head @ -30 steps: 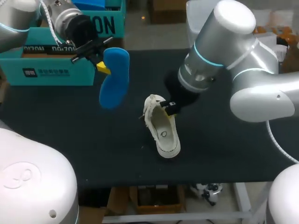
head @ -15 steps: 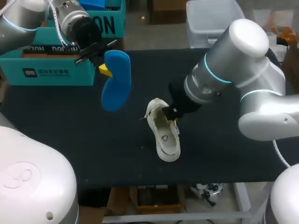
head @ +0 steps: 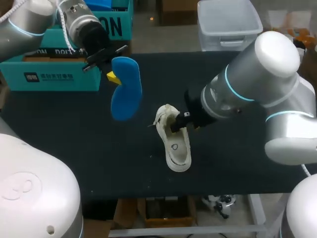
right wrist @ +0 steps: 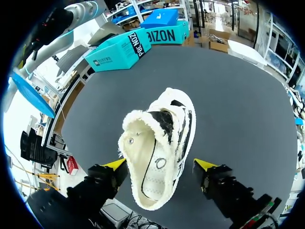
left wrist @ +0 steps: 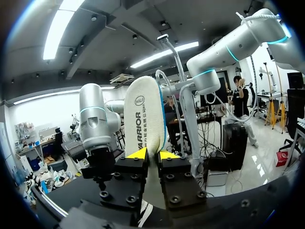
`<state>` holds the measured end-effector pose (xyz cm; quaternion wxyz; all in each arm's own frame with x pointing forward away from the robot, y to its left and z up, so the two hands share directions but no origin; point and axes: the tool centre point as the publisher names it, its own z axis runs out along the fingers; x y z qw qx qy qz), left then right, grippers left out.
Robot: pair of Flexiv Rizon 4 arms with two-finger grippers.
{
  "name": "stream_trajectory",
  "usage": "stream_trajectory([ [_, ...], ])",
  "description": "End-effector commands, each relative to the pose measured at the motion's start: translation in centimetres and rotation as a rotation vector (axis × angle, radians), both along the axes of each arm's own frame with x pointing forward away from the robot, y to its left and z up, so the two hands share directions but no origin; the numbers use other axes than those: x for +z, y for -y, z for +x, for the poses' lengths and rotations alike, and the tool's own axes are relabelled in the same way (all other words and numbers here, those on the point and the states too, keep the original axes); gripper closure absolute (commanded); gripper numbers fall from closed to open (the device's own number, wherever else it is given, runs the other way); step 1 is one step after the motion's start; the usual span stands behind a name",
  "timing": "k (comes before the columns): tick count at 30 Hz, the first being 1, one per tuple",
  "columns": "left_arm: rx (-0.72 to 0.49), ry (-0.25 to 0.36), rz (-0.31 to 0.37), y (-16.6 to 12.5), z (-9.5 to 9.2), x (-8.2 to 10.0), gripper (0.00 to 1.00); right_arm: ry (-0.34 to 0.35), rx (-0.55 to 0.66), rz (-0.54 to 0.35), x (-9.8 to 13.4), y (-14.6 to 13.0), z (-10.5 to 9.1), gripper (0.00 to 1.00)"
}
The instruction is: Open the shoe tongue, take the insole out of the shoe, put the insole back into the shoe, and pack the shoe into the shoebox
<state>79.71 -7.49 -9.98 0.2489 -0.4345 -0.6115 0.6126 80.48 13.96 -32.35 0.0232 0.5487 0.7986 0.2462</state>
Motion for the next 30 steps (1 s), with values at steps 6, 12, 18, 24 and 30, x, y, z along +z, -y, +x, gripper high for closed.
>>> stream_trajectory([
  [6, 0.001, 0.245, -0.038, 1.3, -4.5, -0.8, 1.00, -0.001, 0.040, 0.087, 1.7, 3.2, -1.9, 0.00],
  [12, 0.019, 0.441, -0.078, 1.4, -8.4, -2.0, 1.00, -0.122, 0.079, 0.144, 3.2, 4.8, -2.6, 0.00],
  [18, 0.054, 0.560, -0.122, 1.7, -10.3, -3.4, 1.00, -0.170, 0.158, 0.199, 5.6, 5.8, -2.8, 0.00],
  [24, 0.112, 0.729, -0.123, 2.0, -11.6, -5.0, 1.00, -0.170, 0.158, 0.199, 5.6, 5.8, -2.8, 0.00],
  [30, 0.112, 0.729, -0.123, 2.0, -11.6, -5.0, 1.00, -0.170, 0.158, 0.199, 5.6, 5.8, -2.8, 0.00],
])
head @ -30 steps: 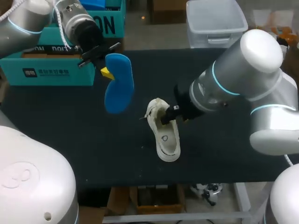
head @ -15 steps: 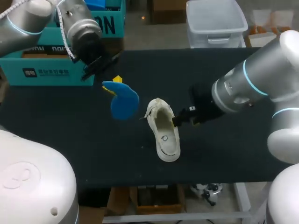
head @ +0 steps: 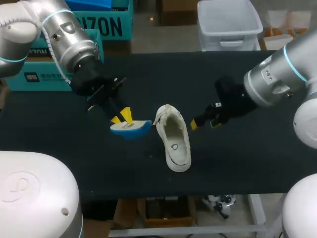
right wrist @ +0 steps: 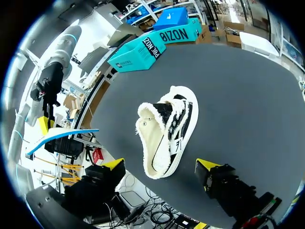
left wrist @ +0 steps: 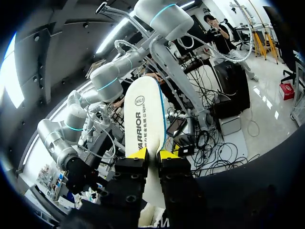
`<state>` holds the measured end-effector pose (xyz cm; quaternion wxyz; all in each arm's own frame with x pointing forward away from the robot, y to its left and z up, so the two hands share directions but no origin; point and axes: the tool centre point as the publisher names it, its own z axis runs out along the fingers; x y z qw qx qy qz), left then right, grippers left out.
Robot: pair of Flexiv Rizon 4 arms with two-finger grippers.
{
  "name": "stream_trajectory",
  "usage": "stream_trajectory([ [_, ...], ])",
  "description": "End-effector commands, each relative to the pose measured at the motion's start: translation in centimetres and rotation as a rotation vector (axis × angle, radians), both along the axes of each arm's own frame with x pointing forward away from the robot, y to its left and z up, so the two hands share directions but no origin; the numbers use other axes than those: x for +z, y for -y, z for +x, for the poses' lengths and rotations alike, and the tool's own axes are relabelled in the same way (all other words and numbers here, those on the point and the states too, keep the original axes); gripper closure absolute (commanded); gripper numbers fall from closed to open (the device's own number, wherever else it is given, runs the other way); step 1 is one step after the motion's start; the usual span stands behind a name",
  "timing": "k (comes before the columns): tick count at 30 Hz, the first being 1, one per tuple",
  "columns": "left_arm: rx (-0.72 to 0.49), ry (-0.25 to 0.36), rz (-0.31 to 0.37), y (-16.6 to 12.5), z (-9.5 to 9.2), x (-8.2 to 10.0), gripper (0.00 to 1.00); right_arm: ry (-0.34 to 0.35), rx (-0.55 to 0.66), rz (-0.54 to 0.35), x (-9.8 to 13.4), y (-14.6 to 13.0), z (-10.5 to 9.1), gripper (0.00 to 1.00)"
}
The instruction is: Open the shoe tongue, take the insole out of the shoe, put the insole back into the shoe, and pack the shoe into the shoebox
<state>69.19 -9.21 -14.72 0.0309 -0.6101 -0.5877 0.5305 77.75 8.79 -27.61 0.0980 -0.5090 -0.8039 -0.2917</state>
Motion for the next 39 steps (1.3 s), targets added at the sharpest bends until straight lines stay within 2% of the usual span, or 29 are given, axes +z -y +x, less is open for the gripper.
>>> stream_trajectory([
  [1, 0.155, 0.166, 0.044, 0.3, -1.1, -0.2, 1.00, -0.042, 0.031, -0.004, 0.8, 0.6, 0.0, 0.00],
  [6, 0.155, 0.166, 0.044, 0.3, -1.1, -0.2, 1.00, -0.050, 0.032, 0.014, 0.7, 0.6, 0.2, 0.00],
  [7, 0.155, 0.166, 0.044, 0.3, -1.1, -0.2, 1.00, -0.087, -0.003, 0.083, 0.5, 0.7, 0.8, 0.00],
  [8, 0.180, 0.220, 0.041, 0.4, -1.3, -0.7, 1.00, -0.159, -0.055, 0.138, 0.2, 1.1, 1.2, 0.00],
  [9, 0.191, 0.256, 0.040, 0.8, -1.5, -1.0, 1.00, -0.189, -0.085, 0.187, 0.1, 1.1, 1.3, 0.00],
  [11, 0.186, 0.297, 0.020, 1.5, -1.8, -1.6, 1.00, -0.289, -0.150, 0.231, -0.1, 1.2, 1.2, 0.00],
  [12, 0.171, 0.307, 0.004, 1.7, -1.9, -1.8, 1.00, -0.296, -0.177, 0.270, 0.1, 1.3, 1.1, 0.00],
  [13, 0.166, 0.314, -0.002, 2.0, -2.0, -2.0, 1.00, -0.343, -0.202, 0.294, 0.1, 1.3, 0.9, 0.00],
  [15, 0.144, 0.338, -0.014, 2.6, -2.2, -2.4, 1.00, -0.375, -0.243, 0.300, 0.1, 1.3, 0.6, 0.00],
  [16, 0.133, 0.345, -0.021, 3.1, -2.3, -2.7, 1.00, -0.406, -0.263, 0.346, 0.3, 1.2, 0.3, 0.00],
  [17, 0.108, 0.351, -0.033, 3.5, -2.4, -3.0, 1.00, -0.426, -0.284, 0.341, 0.4, 1.1, 0.0, 0.00],
  [23, 0.045, 0.399, -0.059, 5.2, -3.3, -4.2, 1.00, -0.511, -0.370, 0.449, 0.8, 0.8, -1.2, 0.00],
  [24, 0.039, 0.404, -0.061, 5.4, -3.4, -4.4, 1.00, -0.540, -0.385, 0.467, 0.8, 0.6, -1.4, 0.00],
  [26, 0.024, 0.414, -0.076, 5.7, -3.4, -4.7, 1.00, -0.620, -0.421, 0.448, 1.2, 0.2, -2.1, 0.00],
  [33, -0.027, 0.435, -0.114, 6.1, -3.0, -5.5, 1.00, -0.620, -0.421, 0.448, 1.2, 0.2, -2.1, 0.00],
  [37, -0.114, 0.462, -0.132, 6.5, -3.1, -6.0, 1.00, -0.620, -0.421, 0.448, 1.2, 0.2, -2.1, 0.00],
  [38, -0.126, 0.476, -0.137, 6.6, -3.1, -6.2, 1.00, -0.650, -0.430, 0.489, 1.1, -0.1, -1.9, 0.00],
  [39, -0.132, 0.478, -0.140, 6.7, -3.2, -6.3, 1.00, -0.665, -0.441, 0.493, 1.1, -0.4, -1.9, 0.00],
])
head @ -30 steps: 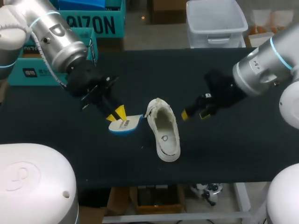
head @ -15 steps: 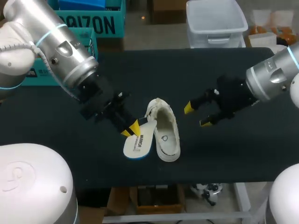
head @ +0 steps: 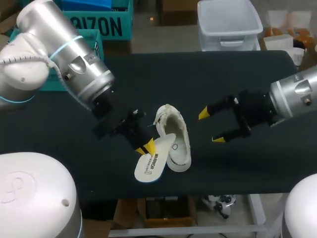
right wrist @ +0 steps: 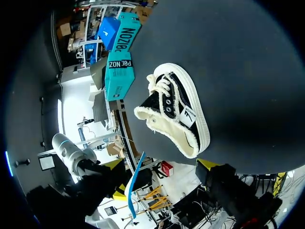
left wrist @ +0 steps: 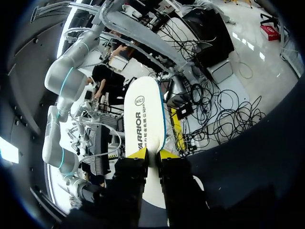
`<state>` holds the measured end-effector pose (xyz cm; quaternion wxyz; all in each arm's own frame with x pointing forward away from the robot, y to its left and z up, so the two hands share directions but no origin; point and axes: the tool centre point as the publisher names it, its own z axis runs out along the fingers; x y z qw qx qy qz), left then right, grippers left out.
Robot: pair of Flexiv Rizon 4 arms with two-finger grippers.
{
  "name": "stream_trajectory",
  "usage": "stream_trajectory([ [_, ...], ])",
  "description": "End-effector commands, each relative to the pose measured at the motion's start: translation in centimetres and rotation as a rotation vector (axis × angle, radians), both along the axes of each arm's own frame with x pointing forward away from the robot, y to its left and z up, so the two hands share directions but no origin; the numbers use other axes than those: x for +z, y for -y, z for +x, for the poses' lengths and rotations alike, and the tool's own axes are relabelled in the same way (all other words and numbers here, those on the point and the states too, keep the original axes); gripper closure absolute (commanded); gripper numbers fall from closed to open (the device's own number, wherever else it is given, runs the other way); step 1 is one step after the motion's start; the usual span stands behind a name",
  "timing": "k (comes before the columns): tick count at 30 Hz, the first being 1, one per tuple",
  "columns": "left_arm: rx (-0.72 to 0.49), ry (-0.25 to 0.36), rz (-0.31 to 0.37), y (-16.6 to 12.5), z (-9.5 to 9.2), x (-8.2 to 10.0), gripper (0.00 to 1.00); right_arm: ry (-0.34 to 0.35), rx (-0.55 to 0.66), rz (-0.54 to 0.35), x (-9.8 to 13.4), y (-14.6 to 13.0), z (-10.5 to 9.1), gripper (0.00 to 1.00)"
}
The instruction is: Open the shoe tongue, take the insole out of the shoe, put the insole back into the shoe, and pack the shoe into the shoebox
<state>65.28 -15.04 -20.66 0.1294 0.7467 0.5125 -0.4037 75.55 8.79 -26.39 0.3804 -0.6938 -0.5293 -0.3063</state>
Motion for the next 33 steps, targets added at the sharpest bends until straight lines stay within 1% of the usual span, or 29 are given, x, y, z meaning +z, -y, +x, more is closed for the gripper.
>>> stream_trajectory([
  [1, -0.054, -0.007, 0.008, 1.0, 0.7, -0.6, 1.00, -0.051, -0.036, 0.042, -0.2, -0.5, 0.3, 0.00],
  [2, -0.056, -0.002, 0.011, 1.2, 0.7, -0.9, 1.00, -0.085, -0.045, 0.061, -0.3, -0.8, 0.2, 0.00],
  [5, -0.076, 0.003, 0.026, 1.7, 0.7, -1.7, 1.00, -0.123, -0.051, 0.106, -0.4, -1.7, -0.1, 0.00],
  [7, -0.087, 0.010, 0.035, 2.1, 0.7, -2.1, 1.00, -0.134, -0.059, 0.121, -0.5, -2.1, -0.2, 0.00],
  [8, -0.097, 0.024, 0.043, 2.4, 0.7, -2.4, 1.00, -0.156, -0.058, 0.127, -0.7, -2.5, -0.3, 0.00],
  [11, -0.126, 0.044, 0.064, 3.1, 0.5, -2.9, 1.00, -0.188, -0.053, 0.157, -1.2, -3.2, -0.7, 0.00],
  [12, -0.134, 0.047, 0.068, 3.2, 0.5, -3.1, 1.00, -0.193, -0.053, 0.163, -1.3, -3.3, -0.8, 0.02],
  [13, -0.139, 0.064, 0.077, 3.4, 0.4, -3.4, 1.00, -0.201, -0.055, 0.179, -1.5, -3.4, -0.9, 0.18],
  [14, -0.144, 0.081, 0.087, 3.6, 0.3, -3.7, 1.00, -0.219, -0.056, 0.180, -1.7, -3.5, -1.1, 0.37],
  [15, -0.147, 0.086, 0.092, 3.7, 0.3, -3.9, 1.00, -0.226, -0.058, 0.182, -1.8, -3.6, -1.1, 0.50],
  [17, -0.148, 0.092, 0.104, 4.0, 0.5, -4.4, 1.00, -0.245, -0.056, 0.203, -2.1, -3.9, -1.3, 0.54],
  [19, -0.145, 0.102, 0.117, 4.2, 0.7, -4.9, 1.00, -0.270, -0.065, 0.182, -2.5, -3.8, -1.4, 0.56],
  [20, -0.149, 0.106, 0.119, 4.2, 0.8, -5.1, 1.00, -0.274, -0.067, 0.192, -2.6, -3.8, -1.5, 0.59],
  [21, -0.132, 0.126, 0.129, 4.3, 0.9, -5.4, 1.00, -0.285, -0.067, 0.203, -2.8, -3.9, -1.5, 0.66],
  [22, -0.132, 0.126, 0.130, 4.4, 1.0, -5.5, 1.00, -0.293, -0.066, 0.204, -3.0, -4.0, -1.6, 0.71],
  [24, -0.118, 0.131, 0.140, 4.4, 1.5, -5.9, 1.00, -0.313, -0.068, 0.209, -3.2, -4.0, -1.7, 0.70],
  [25, -0.115, 0.132, 0.141, 4.4, 1.6, -6.0, 1.00, -0.315, -0.069, 0.208, -3.3, -4.0, -1.7, 0.70],
  [27, -0.101, 0.131, 0.144, 4.5, 2.1, -6.3, 1.00, -0.325, -0.072, 0.213, -3.4, -4.0, -1.7, 0.66],
  [30, -0.080, 0.133, 0.148, 4.7, 2.7, -6.8, 1.00, -0.334, -0.073, 0.226, -3.6, -4.0, -1.8, 0.64],
  [33, -0.070, 0.123, 0.141, 4.8, 3.1, -6.9, 1.00, -0.343, -0.074, 0.231, -3.9, -4.1, -1.8, 0.56],
])
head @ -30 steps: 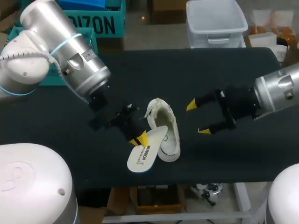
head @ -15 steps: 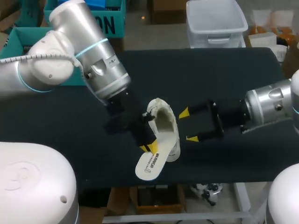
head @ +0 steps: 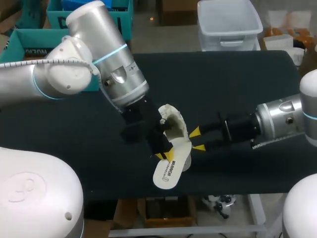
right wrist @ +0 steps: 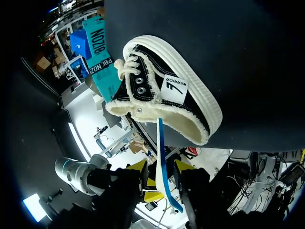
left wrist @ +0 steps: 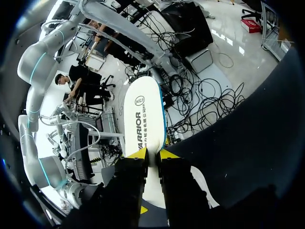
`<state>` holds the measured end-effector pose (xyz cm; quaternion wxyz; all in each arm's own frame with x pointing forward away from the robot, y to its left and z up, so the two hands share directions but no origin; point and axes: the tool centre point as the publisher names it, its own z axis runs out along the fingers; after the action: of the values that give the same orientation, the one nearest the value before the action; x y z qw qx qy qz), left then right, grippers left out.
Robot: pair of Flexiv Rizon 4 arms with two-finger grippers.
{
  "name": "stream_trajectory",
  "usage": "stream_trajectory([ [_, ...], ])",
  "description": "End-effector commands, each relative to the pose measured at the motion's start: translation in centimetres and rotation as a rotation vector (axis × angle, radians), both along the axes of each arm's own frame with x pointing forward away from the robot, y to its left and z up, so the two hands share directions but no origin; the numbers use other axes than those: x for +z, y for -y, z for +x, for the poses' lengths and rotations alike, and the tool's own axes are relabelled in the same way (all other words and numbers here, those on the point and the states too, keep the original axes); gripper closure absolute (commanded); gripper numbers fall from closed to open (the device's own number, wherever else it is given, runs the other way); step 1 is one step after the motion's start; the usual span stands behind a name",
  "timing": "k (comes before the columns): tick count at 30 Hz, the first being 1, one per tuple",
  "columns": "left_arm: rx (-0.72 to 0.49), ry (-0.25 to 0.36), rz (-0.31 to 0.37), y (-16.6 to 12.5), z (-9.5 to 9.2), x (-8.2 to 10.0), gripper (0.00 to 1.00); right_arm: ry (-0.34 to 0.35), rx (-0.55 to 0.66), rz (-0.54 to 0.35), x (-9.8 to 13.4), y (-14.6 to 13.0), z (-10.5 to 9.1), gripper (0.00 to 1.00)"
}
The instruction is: Open the shoe tongue, take the insole out of the shoe, put the insole back into the shoe, and pack the shoe into the shoebox
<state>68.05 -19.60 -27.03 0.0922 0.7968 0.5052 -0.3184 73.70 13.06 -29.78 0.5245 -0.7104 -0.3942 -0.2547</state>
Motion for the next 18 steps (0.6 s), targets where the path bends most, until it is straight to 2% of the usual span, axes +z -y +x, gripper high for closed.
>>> stream_trajectory([
  [1, 0.001, -0.012, -0.014, 0.24, 0.44, -0.51, 1.00, -0.004, 0.000, 0.015, -0.55, 0.19, 0.07, 0.55],
  [5, 0.000, -0.010, -0.021, 0.56, 0.60, -0.62, 1.00, -0.011, -0.006, 0.029, -0.92, 0.15, 0.17, 0.52],
  [14, -0.003, -0.007, -0.037, 1.02, 0.74, -0.79, 1.00, -0.028, 0.003, 0.053, -1.26, -0.16, 0.61, 0.56],
  [16, 0.000, -0.006, -0.034, 1.05, 0.97, -0.95, 1.00, -0.028, 0.005, 0.058, -1.23, -0.25, 0.76, 0.64],
  [18, 0.003, -0.008, -0.031, 0.95, 1.20, -1.06, 1.00, -0.026, 0.007, 0.062, -1.18, -0.29, 0.90, 0.82],
])
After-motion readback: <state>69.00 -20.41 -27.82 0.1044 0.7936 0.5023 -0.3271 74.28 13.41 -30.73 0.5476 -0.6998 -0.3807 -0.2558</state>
